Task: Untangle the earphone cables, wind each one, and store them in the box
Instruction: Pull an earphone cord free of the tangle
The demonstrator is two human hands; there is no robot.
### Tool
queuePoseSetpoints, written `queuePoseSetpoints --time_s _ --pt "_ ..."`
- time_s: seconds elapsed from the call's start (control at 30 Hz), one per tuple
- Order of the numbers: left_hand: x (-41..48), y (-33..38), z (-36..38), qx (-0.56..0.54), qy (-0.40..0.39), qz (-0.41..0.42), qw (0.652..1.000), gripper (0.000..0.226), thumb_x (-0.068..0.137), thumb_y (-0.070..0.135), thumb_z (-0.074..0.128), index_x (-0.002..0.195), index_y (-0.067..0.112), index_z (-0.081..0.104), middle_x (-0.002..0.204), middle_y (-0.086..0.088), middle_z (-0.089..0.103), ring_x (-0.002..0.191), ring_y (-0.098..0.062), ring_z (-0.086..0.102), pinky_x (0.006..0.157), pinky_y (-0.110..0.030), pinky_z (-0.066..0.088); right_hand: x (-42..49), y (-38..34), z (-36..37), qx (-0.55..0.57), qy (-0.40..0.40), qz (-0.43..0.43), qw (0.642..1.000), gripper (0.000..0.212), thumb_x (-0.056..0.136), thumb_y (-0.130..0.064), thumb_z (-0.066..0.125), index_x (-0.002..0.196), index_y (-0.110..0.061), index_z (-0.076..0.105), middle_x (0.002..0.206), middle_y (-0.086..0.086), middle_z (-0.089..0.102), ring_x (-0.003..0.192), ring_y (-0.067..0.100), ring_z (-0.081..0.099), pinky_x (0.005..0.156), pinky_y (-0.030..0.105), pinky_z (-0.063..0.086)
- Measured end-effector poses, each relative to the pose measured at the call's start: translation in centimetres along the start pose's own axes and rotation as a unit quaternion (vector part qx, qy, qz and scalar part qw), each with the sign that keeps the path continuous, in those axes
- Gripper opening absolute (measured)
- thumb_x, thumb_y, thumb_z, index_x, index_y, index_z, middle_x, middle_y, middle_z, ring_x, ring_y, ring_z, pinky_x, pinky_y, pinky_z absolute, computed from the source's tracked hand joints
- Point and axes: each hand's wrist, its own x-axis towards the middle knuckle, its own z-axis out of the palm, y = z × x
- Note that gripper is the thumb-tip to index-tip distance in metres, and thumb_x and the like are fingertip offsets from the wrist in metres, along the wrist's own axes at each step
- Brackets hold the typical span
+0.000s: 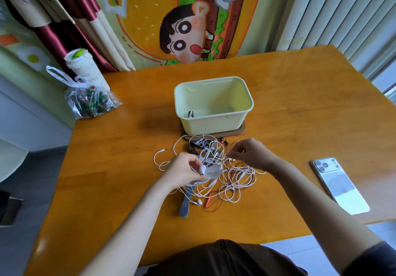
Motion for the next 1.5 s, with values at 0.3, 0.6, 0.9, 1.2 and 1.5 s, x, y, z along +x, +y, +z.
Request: queuePoseSetpoints --time_s 0.3,0.6,0.9,1.2,1.5 --pt "0.6 -0.9 0.4 -0.055 0.095 -0.031 0.993 0.023 0.071 0.016 0.082 0.078 0.021 0.061 0.082 0.001 0.068 0.081 -0.021 0.066 0.072 -0.038 0.057 -0.5 -0.9 1.4 0.009 0.126 -0.008 0.992 0.025 0.088 -0.031 0.064 0.082 -0.007 0.069 0.075 0.009 0.068 0.069 0.025 0.061 0.062 0.036 0.048" --pt "0.6 -0.9 0.5 -0.046 0.068 -0.023 0.996 0.024 0.074 0.014 0.081 0.084 0.016 0.059 0.09 -0.003 0.067 0.078 -0.018 0.066 0.063 -0.031 0.059 -0.7 -0.7 1.6 0.014 0.178 0.004 0.984 0.023 0.089 -0.029 0.063 0.085 -0.006 0.069 0.076 0.005 0.066 0.069 0.02 0.06 0.067 0.039 0.053" --pt "1.6 -0.6 1.7 -0.036 0.174 -0.045 0.983 0.024 0.078 0.023 0.078 0.076 0.02 0.055 0.08 0.005 0.061 0.074 -0.015 0.06 0.06 -0.026 0.049 -2.3 -2.6 3.5 0.05 0.173 -0.041 0.983 0.019 0.088 -0.03 0.064 0.08 -0.013 0.067 0.065 -0.006 0.059 0.058 0.01 0.053 0.054 0.024 0.041" --pt "1.5 1.9 1.3 -0.392 0.208 -0.139 0.885 0.023 0.085 0.024 0.071 0.073 0.016 0.054 0.077 -0.002 0.063 0.075 -0.016 0.059 0.08 -0.037 0.051 -4.8 -4.0 8.2 0.15 0.163 -0.093 0.971 0.021 0.093 -0.016 0.057 0.112 -0.013 0.066 0.093 -0.009 0.064 0.072 -0.003 0.058 0.066 0.008 0.047" --pt "0.4 3.0 0.7 -0.511 0.083 -0.097 0.85 0.01 0.086 0.014 0.065 0.092 0.007 0.064 0.074 -0.002 0.071 0.069 -0.014 0.068 0.061 -0.031 0.055 -4.1 -2.1 8.1 0.125 0.169 -0.053 0.976 0.015 0.094 -0.02 0.055 0.096 -0.014 0.069 0.079 -0.009 0.062 0.061 -0.002 0.054 0.056 0.012 0.042"
